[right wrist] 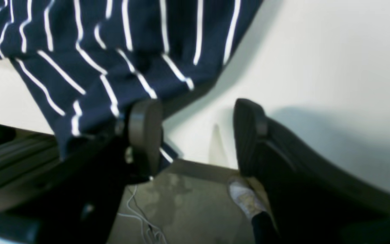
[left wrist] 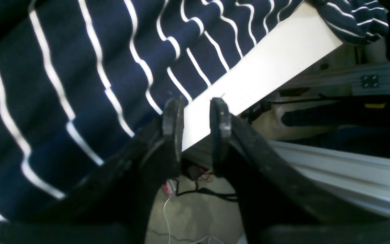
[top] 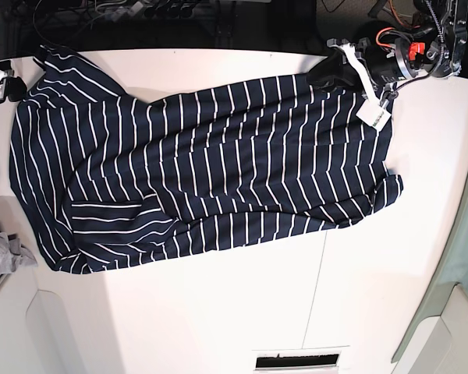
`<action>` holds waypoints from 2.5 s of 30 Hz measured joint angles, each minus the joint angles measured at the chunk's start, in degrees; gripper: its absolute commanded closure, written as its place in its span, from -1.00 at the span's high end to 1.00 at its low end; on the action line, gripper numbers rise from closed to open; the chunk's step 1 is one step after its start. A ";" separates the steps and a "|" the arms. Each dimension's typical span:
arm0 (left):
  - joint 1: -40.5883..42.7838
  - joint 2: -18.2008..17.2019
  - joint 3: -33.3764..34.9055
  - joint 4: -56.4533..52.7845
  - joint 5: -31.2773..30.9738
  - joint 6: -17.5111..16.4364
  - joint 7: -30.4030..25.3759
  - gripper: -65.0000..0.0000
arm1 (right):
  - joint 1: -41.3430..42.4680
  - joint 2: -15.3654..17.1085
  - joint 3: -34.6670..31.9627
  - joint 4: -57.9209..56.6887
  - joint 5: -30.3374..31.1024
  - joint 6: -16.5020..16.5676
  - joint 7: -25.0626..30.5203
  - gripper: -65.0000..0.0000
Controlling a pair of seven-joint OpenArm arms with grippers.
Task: Layout the t-shirt on the table in an organized manner, then fold the t-shirt properly
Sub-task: 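Hold the shirt edge with both grippers, tugging it taut, then release the edge and move both grippers to the shirt's opposite edge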
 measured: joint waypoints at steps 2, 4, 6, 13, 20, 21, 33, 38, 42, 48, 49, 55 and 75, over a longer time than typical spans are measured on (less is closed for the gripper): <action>0.00 0.02 0.00 0.00 1.22 0.00 -0.26 -0.49 | -0.22 0.00 -0.02 0.00 1.03 0.02 -1.40 0.05; 0.04 0.00 0.00 0.00 3.74 0.00 -0.98 -0.49 | -0.66 -0.42 0.00 -0.07 1.03 0.26 -1.38 0.28; 0.04 0.00 0.00 0.00 7.21 0.00 -3.34 -0.49 | -0.70 -1.64 0.00 -0.87 1.14 1.05 -1.36 0.39; 0.04 0.02 0.00 0.00 12.02 1.95 -4.70 -0.13 | -0.81 -5.75 -0.13 -3.82 2.32 1.88 -1.40 0.39; 0.02 0.00 -0.04 -0.09 15.93 4.52 -6.29 -0.04 | -0.31 -6.82 -4.35 -3.69 3.19 2.40 0.09 0.39; 0.02 -0.02 -0.04 -0.15 16.50 4.55 -6.47 -0.04 | -0.31 -6.82 -5.16 -3.67 3.30 2.40 0.55 0.39; -3.56 0.00 -0.07 -6.60 17.31 3.63 -9.25 -0.04 | -0.20 -7.13 -8.48 -1.27 2.12 2.27 -2.08 -1.00; -4.44 -0.11 -0.11 -7.37 17.20 3.48 -9.44 -0.04 | -1.36 -6.99 -3.96 6.38 5.01 2.84 -6.99 -1.00; -4.44 -0.11 -0.11 -7.37 17.18 3.45 -9.42 -0.04 | -2.56 -6.47 -0.72 10.86 5.07 3.08 -7.91 -1.00; -4.44 -0.13 -0.11 -7.37 17.18 3.48 -9.44 -0.04 | -2.86 -6.34 -0.70 7.91 0.94 3.08 -6.43 -0.43; -4.44 -0.13 -0.11 -7.37 17.18 3.45 -9.66 -0.04 | -2.84 -6.34 -0.70 6.97 0.31 2.93 -5.68 -0.13; -4.42 -0.13 -0.11 -7.41 17.11 3.48 -9.92 -0.04 | -2.84 -6.36 0.09 4.44 -3.26 1.51 -3.10 0.19; -2.97 -0.61 -0.04 -3.85 8.66 -0.15 -5.90 -0.04 | 25.99 -8.66 -3.82 -13.11 -7.21 0.28 11.69 0.19</action>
